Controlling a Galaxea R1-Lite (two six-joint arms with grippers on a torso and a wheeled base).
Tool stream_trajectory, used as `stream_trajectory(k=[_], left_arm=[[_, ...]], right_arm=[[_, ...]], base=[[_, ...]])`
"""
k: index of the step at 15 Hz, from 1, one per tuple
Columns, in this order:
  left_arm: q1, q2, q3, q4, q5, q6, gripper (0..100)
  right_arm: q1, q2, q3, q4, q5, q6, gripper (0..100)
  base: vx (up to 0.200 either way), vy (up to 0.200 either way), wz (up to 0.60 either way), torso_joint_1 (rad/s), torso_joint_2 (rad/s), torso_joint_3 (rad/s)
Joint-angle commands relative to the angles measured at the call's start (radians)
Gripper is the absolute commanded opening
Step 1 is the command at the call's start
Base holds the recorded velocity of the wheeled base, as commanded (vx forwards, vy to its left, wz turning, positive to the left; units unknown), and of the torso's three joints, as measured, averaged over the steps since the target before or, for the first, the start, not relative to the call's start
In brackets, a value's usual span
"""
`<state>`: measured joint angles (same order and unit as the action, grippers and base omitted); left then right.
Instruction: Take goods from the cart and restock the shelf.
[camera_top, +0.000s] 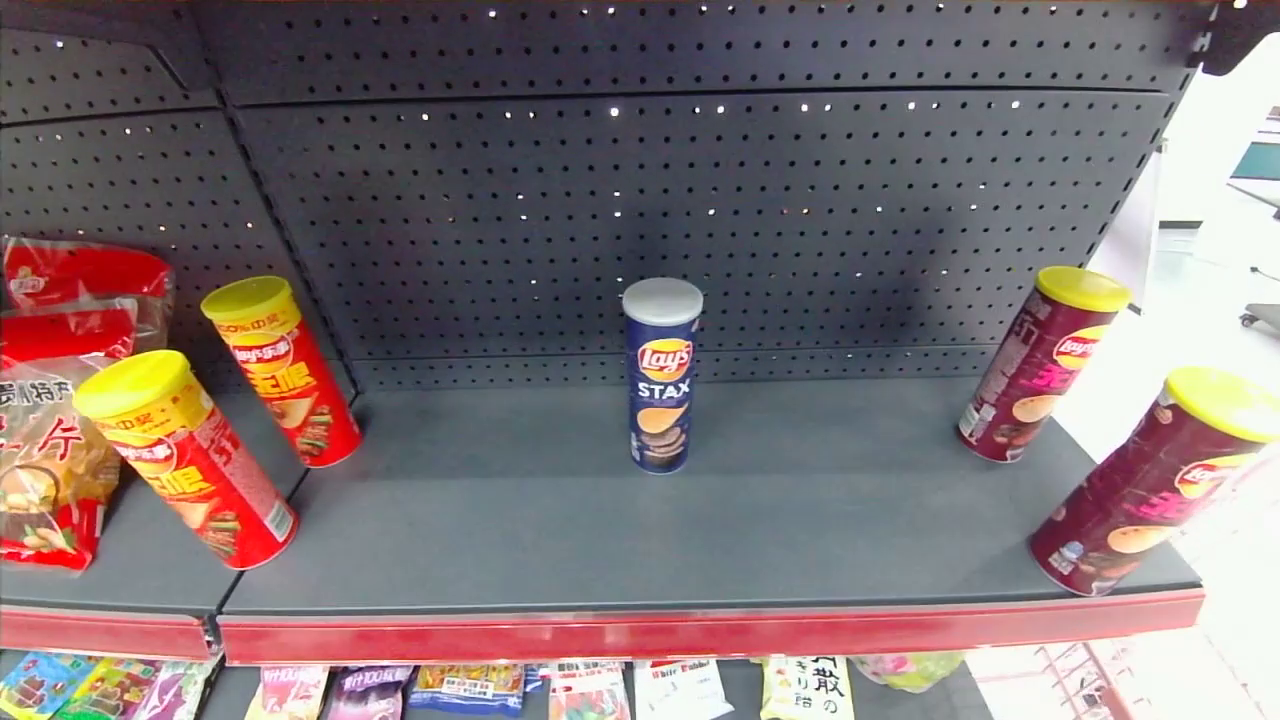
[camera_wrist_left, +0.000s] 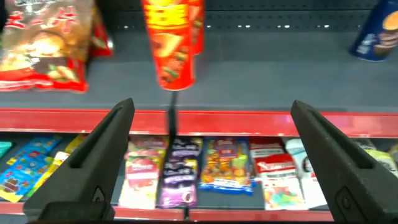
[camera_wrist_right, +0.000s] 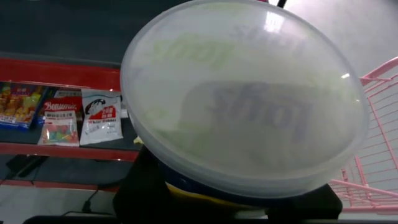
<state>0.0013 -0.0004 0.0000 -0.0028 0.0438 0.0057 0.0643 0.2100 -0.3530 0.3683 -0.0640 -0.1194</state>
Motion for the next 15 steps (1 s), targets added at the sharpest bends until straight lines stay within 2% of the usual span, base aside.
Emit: stream_trajectory(k=[1,2,10,15], left_arm=[[0.000,0.000,0.000,0.000,0.001,0.000,100],[0.000,0.000,0.000,0.000,0.001,0.000,100],[0.000,0.000,0.000,0.000,0.001,-0.003,100],[-0.007,0.031,0.000,0.000,-0.004,0.008,100]], right_arm=[[0.000,0.002,0.000,0.000,0.000,0.000,0],[0.000,0.002,0.000,0.000,0.000,0.000,0],[0.002,-0.046,0.022,-0.002,0.001,-0.003,0],[0.002,-0.115,0.078,-0.008,0.079,0.006,0]], base=[[0.000,0.200,0.00,0.002,0.00,0.007],[0.000,0.200,0.00,-0.002,0.00,0.002],[0.000,0.000,0.00,0.000,0.00,0.000],[0.000,0.000,0.00,0.000,0.00,0.000]])
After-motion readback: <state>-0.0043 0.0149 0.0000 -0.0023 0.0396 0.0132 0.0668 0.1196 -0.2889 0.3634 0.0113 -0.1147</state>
